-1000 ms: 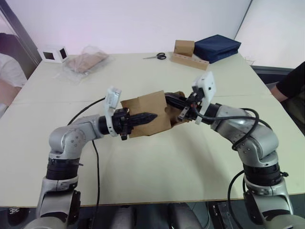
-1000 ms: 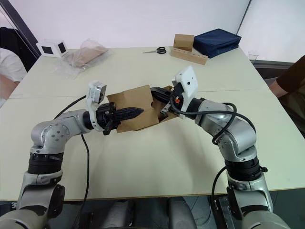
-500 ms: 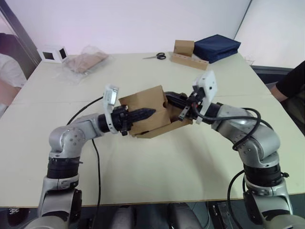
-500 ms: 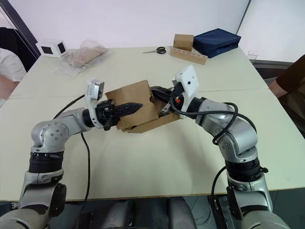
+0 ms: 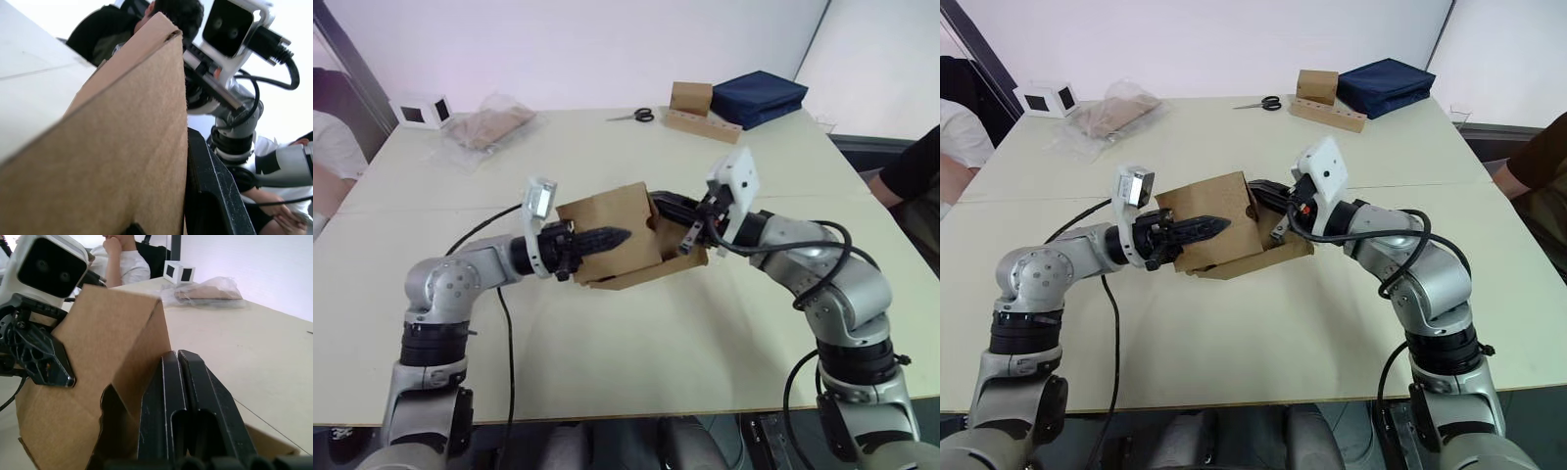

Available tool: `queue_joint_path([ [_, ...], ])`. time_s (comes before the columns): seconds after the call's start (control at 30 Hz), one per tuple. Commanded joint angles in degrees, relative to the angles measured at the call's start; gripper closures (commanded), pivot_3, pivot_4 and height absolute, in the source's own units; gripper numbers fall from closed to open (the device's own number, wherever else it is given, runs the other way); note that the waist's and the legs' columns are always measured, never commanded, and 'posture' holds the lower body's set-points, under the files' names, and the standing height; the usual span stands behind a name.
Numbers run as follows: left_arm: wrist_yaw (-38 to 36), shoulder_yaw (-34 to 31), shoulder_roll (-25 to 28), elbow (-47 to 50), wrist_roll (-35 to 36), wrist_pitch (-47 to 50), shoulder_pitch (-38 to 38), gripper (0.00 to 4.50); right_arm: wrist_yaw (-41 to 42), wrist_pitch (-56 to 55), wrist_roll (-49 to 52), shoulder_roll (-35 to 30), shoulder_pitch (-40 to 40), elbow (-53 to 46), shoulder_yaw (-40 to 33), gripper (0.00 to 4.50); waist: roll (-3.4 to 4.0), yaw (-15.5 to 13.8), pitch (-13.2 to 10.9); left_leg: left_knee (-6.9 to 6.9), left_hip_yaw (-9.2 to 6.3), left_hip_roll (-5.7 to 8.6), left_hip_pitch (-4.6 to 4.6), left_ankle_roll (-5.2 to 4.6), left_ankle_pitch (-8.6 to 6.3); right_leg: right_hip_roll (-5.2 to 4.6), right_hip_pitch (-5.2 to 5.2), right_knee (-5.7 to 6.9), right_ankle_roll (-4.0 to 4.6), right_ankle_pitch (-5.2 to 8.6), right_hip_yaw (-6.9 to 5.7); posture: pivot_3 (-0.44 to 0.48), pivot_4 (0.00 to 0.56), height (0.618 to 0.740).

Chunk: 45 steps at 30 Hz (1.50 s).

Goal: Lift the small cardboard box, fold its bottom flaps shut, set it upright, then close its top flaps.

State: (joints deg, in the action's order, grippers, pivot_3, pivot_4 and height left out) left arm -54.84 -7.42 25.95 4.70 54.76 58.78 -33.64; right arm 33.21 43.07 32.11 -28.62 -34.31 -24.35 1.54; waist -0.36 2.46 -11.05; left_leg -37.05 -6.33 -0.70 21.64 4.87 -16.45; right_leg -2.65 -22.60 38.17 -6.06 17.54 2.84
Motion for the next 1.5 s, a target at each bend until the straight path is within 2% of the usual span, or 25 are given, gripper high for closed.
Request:
queue_joint_path([
  [0.03, -2.2, 2.6, 1.8, 1.8, -4.3, -5.2, 3.0, 4.4, 2.0, -0.5, 1.1, -1.8, 0.9, -2.2, -1.7, 4.5, 0.0, 0.0, 0.0, 0.0, 0.0, 0.0, 0.0, 0.0, 0.0, 0.0, 0.0, 0.0, 0.0, 0.0, 0.0, 0.0, 0.15, 0.74],
  [0.13, -3.4, 4.1, 2.3, 1.5, -6.3, -7.8, 4.9, 4.4, 3.2, -1.4, 0.1, -2.8, 2.8, -1.4, -0.5, 4.5, 0.0, 0.0, 0.0, 0.04, 0.0, 0.0, 0.0, 0.0, 0.0, 0.0, -0.01, -0.03, 0.0, 0.0, 0.01, 0.0, 0.15, 0.74],
  [0.5, -3.1, 3.2, 3.2, 4.3, -7.3, -12.0, 5.9, 4.4, 3.9, -1.6, -0.5, -2.6, 5.0, -1.2, -0.6, 4.5, 0.0, 0.0, 0.0, 0.01, 0.0, 0.0, 0.08, 0.0, 0.0, 0.0, -0.06, -0.02, 0.01, 0.0, 0.0, 0.0, 0.15, 0.74],
  [1.33, 2.4, 1.0, 1.5, 5.6, 2.6, -4.4, 2.9, 4.4, 3.7, -3.3, -1.8, 3.5, 2.7, -1.8, 4.5, 4.5, 0.0, 0.0, 0.0, 0.0, -0.02, 0.0, 0.09, 0.0, 0.0, 0.0, -0.07, -0.02, 0.0, 0.0, 0.0, 0.0, 0.15, 0.74],
  [1.5, 2.5, 1.2, 2.2, 5.0, 0.8, -5.8, 3.0, 4.4, 3.8, -3.8, -2.1, 3.2, 2.8, -1.6, 4.2, 4.5, 0.0, 0.0, 0.0, 0.01, -0.02, 0.0, 0.08, 0.0, 0.0, 0.0, -0.08, -0.01, 0.0, 0.0, 0.0, 0.0, 0.15, 0.74],
])
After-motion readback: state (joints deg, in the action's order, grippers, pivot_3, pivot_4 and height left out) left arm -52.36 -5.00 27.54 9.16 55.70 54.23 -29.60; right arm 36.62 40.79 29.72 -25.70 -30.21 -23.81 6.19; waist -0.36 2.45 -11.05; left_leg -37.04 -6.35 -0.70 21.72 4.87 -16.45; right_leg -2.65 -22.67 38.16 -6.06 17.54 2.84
